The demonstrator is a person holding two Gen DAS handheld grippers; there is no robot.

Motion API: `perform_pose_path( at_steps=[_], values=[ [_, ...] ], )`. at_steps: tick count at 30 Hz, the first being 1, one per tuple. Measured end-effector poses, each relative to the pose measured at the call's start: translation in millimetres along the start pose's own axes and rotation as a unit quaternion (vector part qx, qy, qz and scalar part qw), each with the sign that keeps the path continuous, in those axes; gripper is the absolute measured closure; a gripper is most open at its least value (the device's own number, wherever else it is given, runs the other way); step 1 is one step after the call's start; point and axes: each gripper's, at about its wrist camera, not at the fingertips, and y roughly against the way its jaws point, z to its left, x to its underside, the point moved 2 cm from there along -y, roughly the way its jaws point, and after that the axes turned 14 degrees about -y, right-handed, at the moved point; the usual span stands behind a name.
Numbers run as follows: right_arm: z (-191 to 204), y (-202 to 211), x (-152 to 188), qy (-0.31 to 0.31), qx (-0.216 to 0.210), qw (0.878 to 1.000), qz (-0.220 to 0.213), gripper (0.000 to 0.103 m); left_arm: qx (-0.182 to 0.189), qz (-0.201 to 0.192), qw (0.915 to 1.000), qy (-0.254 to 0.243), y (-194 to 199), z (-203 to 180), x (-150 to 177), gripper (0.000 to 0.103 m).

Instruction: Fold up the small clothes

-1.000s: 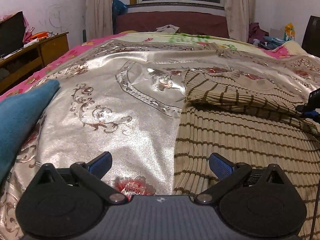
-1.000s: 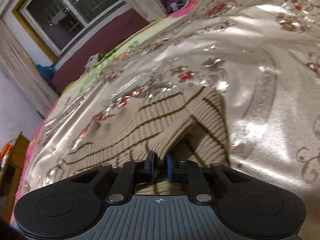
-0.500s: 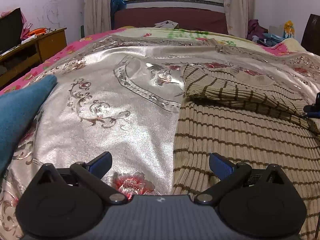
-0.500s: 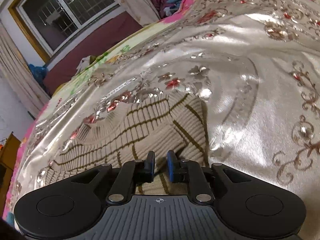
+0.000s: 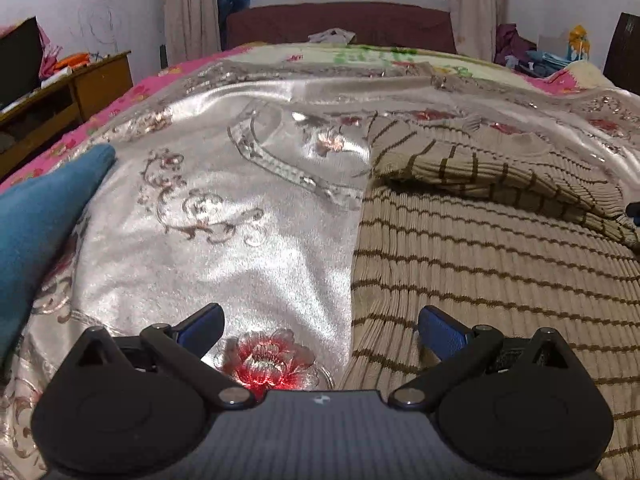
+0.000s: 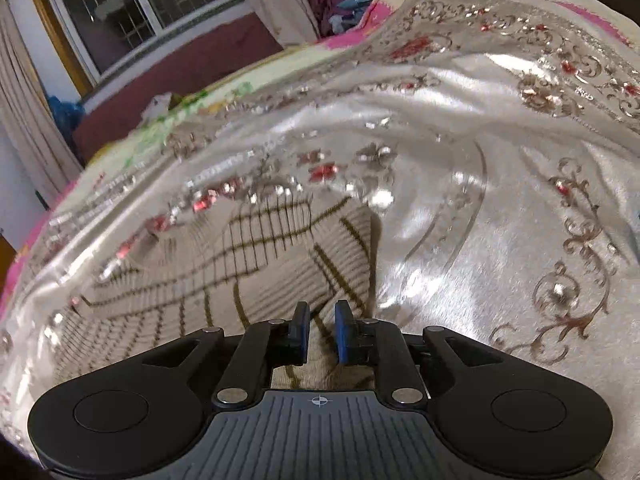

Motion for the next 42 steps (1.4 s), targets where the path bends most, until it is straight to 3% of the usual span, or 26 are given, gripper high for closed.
perform_pose_path(
  at_steps=[5, 8, 12, 15, 21, 24, 31, 36, 42],
  values=[
    [1, -3, -11, 0.012, -0.008, 1.000, -0.012, 0.087, 0.003, 0.003, 1.0000, -0.006, -3, -3, 0, 0.000],
    [5, -13, -7, 0.018, -0.014, 1.000, 0.001, 0.087, 0.003, 0.008, 0.9999, -0.008, -6, -3, 0, 0.000],
    [10, -33, 7, 0.047, 0.009, 0.998, 0.031, 0.088, 0.002, 0.016, 0.9998, -0.011, -9, -3, 1, 0.000],
    [10, -29, 7, 0.037, 0.006, 0.999, 0.033, 0.087, 0.000, 0.014, 0.9998, -0.013, -6, -2, 1, 0.000],
    [5, 20, 10, 0.060, -0.018, 0.997, 0.045, 0.087, 0.015, 0.016, 0.9997, -0.010, 7, 5, 0, 0.000],
    [-8, 57, 24, 0.081, -0.032, 0.994, 0.072, 0.080, 0.042, 0.032, 0.9986, -0.007, 18, 9, 8, 0.000],
    [-47, 140, 73, 0.117, -0.031, 0.982, 0.148, 0.079, 0.092, 0.058, 0.9937, -0.026, 53, 12, 33, 0.000],
    [-67, 167, 90, 0.132, -0.007, 0.976, 0.174, 0.079, 0.106, 0.062, 0.9907, -0.059, 65, 3, 38, 0.000],
    [-87, 172, 111, 0.107, -0.002, 0.968, 0.227, 0.078, 0.119, 0.073, 0.9863, -0.088, 70, -2, 42, 0.000]
  ],
)
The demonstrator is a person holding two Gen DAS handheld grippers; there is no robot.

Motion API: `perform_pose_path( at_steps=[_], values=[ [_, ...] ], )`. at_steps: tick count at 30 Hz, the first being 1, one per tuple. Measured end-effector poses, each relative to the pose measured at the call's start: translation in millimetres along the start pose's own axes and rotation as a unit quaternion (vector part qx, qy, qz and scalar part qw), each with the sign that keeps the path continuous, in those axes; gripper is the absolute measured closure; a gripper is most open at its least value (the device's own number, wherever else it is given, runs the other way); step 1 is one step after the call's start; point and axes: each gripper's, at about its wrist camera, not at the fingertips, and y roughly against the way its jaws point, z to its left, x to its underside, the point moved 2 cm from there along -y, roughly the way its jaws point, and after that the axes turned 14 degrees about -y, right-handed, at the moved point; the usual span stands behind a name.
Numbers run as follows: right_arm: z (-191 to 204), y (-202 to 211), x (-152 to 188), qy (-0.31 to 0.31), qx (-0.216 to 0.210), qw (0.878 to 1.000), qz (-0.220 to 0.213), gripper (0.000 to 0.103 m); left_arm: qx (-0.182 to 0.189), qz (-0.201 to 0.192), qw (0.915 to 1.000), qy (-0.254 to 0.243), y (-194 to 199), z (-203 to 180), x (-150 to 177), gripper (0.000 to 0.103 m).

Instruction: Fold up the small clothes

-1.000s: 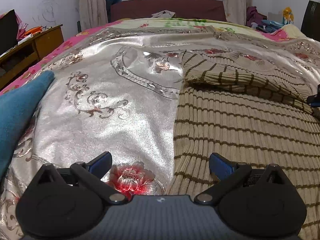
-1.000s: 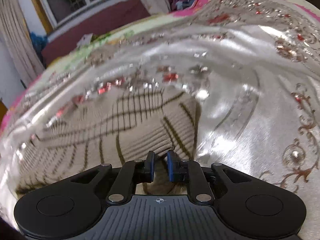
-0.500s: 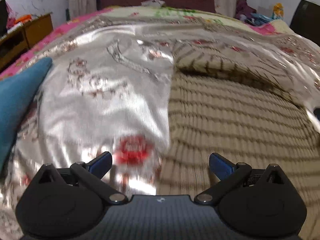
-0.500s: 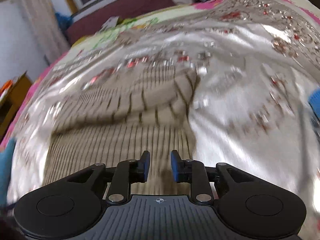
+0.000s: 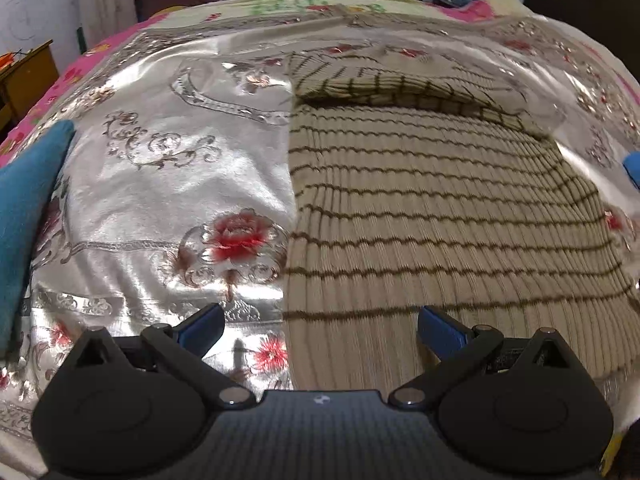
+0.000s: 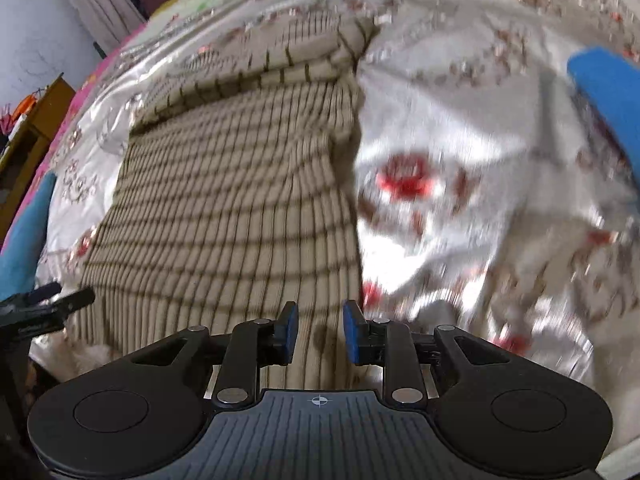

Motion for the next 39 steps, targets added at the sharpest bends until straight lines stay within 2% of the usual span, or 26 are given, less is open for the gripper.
perform_pose_path(
  at_steps=[6, 9, 11, 13, 18, 21, 22, 28, 34, 39],
  values=[
    [-4, -14, 12, -0.012, -0.003, 0.999, 0.030, 0.076, 0.014, 0.020, 0.9997, 0.000, -4, 1, 5, 0.007],
    [-4, -12, 11, -0.014, -0.012, 0.999, 0.035, 0.076, 0.028, 0.029, 0.9990, 0.019, -7, 7, 5, 0.015],
    [-6, -11, 11, -0.017, -0.017, 0.999, 0.040, 0.076, 0.038, 0.031, 0.9982, 0.034, -8, 11, 6, 0.030],
    [-7, -12, 11, -0.017, -0.019, 0.999, 0.041, 0.076, 0.050, 0.038, 0.9968, 0.049, -9, 15, 8, 0.036],
    [-11, -14, 12, -0.032, -0.028, 0.998, 0.043, 0.076, 0.056, 0.048, 0.9950, 0.068, -10, 22, 10, 0.040],
    [-12, -13, 12, -0.035, -0.033, 0.998, 0.044, 0.076, 0.056, 0.052, 0.9952, 0.061, -9, 19, 9, 0.046],
    [-12, -13, 12, -0.036, -0.035, 0.998, 0.044, 0.076, 0.061, 0.051, 0.9949, 0.061, -7, 18, 10, 0.050],
    [-18, -16, 12, -0.058, -0.050, 0.996, 0.050, 0.076, 0.103, 0.060, 0.9893, 0.084, -8, 19, 13, 0.058],
    [-25, -16, 12, -0.081, -0.064, 0.993, 0.055, 0.076, 0.123, 0.075, 0.9831, 0.113, -12, 27, 18, 0.062],
    [-30, -15, 12, -0.089, -0.064, 0.993, 0.051, 0.078, 0.124, 0.077, 0.9841, 0.101, -11, 25, 18, 0.062]
  ],
)
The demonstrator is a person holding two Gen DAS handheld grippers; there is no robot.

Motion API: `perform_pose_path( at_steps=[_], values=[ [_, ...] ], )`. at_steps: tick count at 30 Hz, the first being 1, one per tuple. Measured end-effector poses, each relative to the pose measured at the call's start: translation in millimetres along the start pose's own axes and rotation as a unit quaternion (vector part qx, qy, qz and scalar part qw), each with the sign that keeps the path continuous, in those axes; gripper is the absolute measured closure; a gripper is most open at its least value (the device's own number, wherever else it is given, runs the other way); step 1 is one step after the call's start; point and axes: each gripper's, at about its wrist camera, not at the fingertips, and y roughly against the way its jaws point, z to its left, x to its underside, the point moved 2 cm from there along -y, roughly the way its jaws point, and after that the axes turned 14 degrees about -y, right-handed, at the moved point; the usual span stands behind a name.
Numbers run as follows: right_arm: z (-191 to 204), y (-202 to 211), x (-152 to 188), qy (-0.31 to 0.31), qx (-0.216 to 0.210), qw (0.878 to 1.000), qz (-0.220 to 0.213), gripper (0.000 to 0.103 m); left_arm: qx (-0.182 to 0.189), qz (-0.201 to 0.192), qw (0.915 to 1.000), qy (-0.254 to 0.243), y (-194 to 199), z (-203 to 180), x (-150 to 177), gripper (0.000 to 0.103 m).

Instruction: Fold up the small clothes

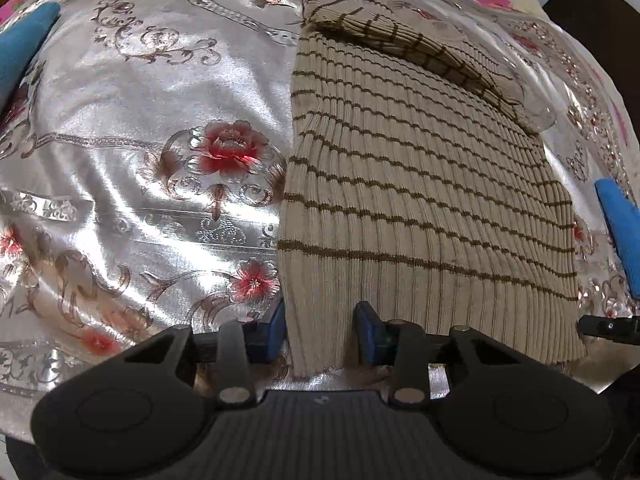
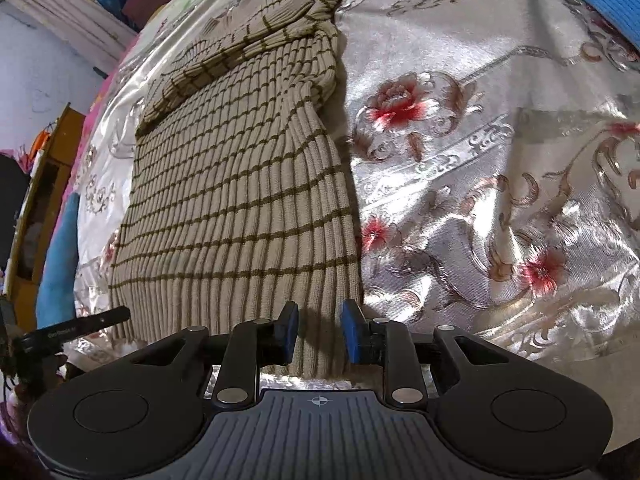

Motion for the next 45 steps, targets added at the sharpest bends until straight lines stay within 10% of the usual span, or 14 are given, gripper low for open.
perform_pose_path(
  at_steps=[18, 25, 45],
  values=[
    [-19, -10, -5, -0.079, -0.065, 0.994, 0.030, 0.082, 0.047, 0.021, 0.9977, 0.045, -10, 9, -2, 0.061],
    [-27, -5, -6, -0.109, -0.081, 0.991, 0.009, 0.096, 0.065, 0.005, 0.9953, 0.072, -6, 14, 5, 0.088],
    [-36, 9, -12, -0.109, -0.033, 0.993, -0.019, 0.088, 0.068, -0.005, 0.9931, 0.095, -1, 24, 8, 0.089]
  ],
)
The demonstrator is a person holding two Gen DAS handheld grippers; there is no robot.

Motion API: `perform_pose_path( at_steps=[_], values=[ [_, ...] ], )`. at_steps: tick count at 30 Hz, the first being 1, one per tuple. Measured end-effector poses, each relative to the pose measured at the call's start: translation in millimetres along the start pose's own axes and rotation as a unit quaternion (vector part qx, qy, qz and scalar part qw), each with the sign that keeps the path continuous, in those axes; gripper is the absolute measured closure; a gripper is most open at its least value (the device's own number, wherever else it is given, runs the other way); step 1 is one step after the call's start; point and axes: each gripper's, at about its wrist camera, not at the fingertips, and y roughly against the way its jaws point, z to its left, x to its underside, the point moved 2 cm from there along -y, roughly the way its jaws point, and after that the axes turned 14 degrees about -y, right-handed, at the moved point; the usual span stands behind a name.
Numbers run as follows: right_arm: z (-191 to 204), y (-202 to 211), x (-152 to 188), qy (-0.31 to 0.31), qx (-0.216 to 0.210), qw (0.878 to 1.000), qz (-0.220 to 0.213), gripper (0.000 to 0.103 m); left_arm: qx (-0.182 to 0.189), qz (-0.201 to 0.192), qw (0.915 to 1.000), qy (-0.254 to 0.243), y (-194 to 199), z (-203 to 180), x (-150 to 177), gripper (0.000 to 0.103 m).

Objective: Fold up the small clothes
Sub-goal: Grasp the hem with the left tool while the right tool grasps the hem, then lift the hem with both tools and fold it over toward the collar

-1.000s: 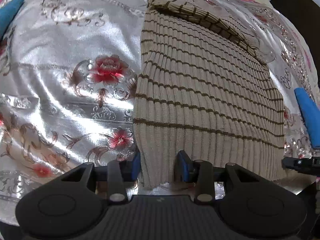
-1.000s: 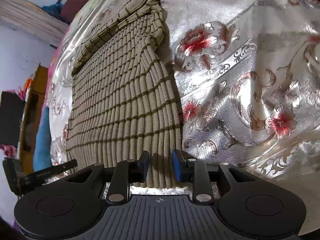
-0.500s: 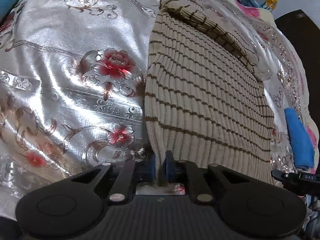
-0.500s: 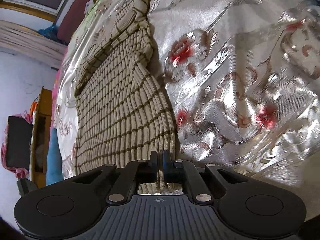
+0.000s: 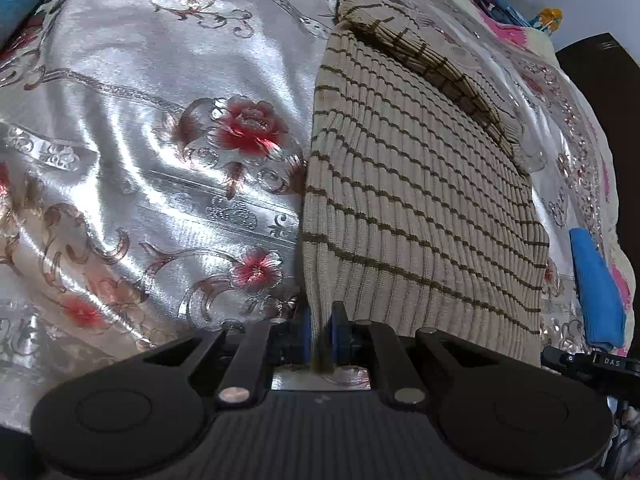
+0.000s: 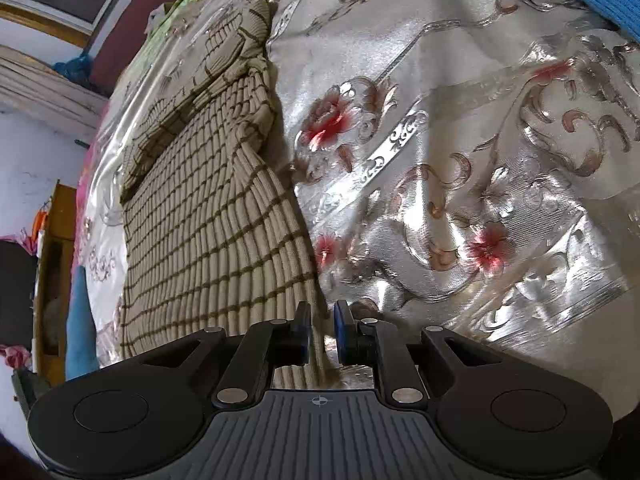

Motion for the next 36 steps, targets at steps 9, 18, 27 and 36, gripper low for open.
perform_pose_path(
  at_steps=[9, 18, 27, 36],
  values=[
    [11, -16, 6, 0.034, 0.013, 0.999, 0.025, 0.088, -0.001, 0.007, 1.0000, -0.002, -4, -1, 1, 0.089],
    [19, -37, -2, 0.015, -0.005, 0.999, 0.037, 0.088, -0.002, 0.012, 0.9998, -0.012, -8, -4, 0, 0.089],
    [3, -15, -7, -0.062, -0.083, 0.994, 0.041, 0.091, 0.001, 0.015, 0.9998, -0.010, -10, -2, 0, 0.089],
    [4, -14, -9, -0.054, -0.079, 0.995, 0.041, 0.088, 0.014, 0.019, 0.9997, -0.011, -12, -3, -2, 0.089]
  ],
)
